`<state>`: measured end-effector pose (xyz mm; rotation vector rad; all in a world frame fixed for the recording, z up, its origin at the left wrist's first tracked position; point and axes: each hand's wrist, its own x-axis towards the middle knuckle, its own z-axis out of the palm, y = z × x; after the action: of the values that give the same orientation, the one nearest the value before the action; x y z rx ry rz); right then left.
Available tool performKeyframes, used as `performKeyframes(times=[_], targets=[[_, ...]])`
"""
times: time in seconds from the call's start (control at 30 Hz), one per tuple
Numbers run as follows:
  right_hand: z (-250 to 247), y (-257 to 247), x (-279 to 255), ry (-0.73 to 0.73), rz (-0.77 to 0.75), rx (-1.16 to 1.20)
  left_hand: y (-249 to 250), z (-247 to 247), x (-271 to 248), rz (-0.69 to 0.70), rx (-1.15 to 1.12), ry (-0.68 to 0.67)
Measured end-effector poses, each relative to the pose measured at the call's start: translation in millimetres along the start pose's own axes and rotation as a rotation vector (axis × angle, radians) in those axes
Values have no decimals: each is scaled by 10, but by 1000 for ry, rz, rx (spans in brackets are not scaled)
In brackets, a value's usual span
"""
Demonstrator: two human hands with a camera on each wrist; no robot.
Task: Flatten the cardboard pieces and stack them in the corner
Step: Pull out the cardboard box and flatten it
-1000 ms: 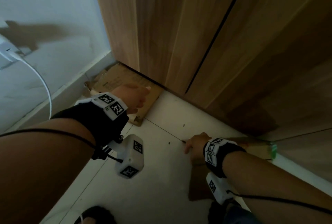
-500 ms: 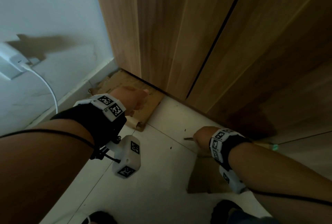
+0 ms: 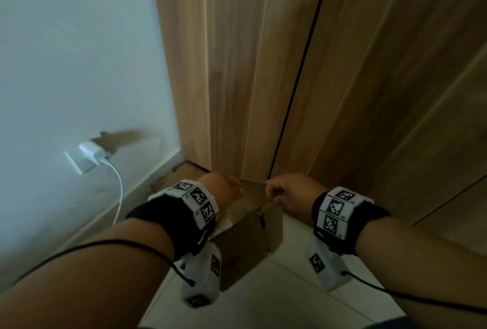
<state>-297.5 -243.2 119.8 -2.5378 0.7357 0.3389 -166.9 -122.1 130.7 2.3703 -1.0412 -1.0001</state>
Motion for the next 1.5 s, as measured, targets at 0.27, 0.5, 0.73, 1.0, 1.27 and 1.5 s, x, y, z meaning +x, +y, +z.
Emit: performKeyframes(times=[0.27,0.5,0.73,1.0,1.27,1.5], targets=[[32,-364,-321,281,-96,350,57,-76,-531,-32,142,67],[76,-436,-251,325,-136,386,-67,-113,-687,-36,84,105],[106,-418,-101,292,-177,384,-210,-104,-532,-105,-143,41],[104,-322,-4,340,-212,473,-301,-78,-352,-131,-274,33],[131,-266,11,329,-228,475,-358,-46,-304,-101,-395,-59],[123,-296,2,310,-241,430,-285,-64,-310,-8,-196,1]])
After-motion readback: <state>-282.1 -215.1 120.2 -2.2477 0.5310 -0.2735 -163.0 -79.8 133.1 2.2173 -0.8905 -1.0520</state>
